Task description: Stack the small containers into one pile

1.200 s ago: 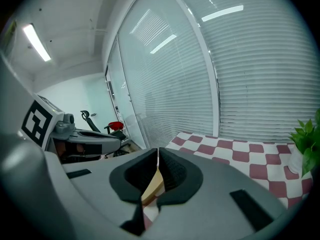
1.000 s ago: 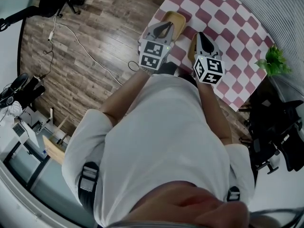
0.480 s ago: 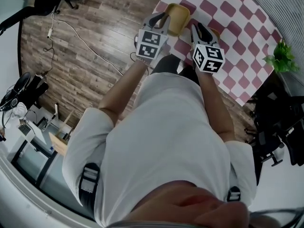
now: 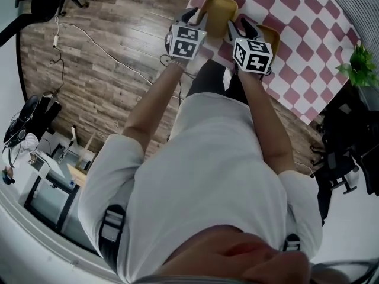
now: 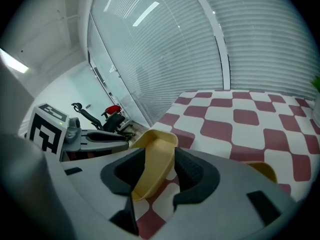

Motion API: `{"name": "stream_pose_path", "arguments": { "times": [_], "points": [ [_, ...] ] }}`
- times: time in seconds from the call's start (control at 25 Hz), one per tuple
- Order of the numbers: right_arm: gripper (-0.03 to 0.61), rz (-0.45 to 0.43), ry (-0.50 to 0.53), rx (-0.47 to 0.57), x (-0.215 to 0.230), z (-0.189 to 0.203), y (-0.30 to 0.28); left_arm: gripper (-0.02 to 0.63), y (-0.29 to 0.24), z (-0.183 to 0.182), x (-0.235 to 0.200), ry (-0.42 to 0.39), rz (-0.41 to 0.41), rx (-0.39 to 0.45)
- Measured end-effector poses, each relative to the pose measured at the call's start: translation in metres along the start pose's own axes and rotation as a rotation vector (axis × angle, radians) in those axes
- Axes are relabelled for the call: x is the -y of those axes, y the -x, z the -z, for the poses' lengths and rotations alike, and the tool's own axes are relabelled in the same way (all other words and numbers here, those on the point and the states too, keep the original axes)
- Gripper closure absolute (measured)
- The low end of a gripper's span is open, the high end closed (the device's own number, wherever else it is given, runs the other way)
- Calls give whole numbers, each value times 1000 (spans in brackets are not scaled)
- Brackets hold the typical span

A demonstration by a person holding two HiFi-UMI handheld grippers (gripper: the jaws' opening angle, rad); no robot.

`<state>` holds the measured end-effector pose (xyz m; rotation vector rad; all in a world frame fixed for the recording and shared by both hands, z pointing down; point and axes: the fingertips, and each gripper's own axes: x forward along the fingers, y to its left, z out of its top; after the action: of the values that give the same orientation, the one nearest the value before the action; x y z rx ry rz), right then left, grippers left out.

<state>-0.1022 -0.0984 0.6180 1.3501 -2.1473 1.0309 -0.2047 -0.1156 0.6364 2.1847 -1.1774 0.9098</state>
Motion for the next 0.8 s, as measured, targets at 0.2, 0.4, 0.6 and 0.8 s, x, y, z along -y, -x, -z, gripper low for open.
{"name": "stream_pose_path", "arguments": {
  "times": [0.2, 0.4, 0.6, 0.8],
  "points": [
    [393, 27, -40, -65, 6, 21, -20, 502, -23, 23, -11, 33, -27, -57],
    [393, 53, 6, -120, 2, 25, -29, 503, -33, 31, -14, 73, -36, -57],
    [411, 107, 64, -215, 6, 34, -36, 543, -32, 28, -12, 82, -35, -35],
    [467, 122, 75, -236, 7, 35, -37, 563, -26, 26, -7, 119, -33, -32]
  ]
}}
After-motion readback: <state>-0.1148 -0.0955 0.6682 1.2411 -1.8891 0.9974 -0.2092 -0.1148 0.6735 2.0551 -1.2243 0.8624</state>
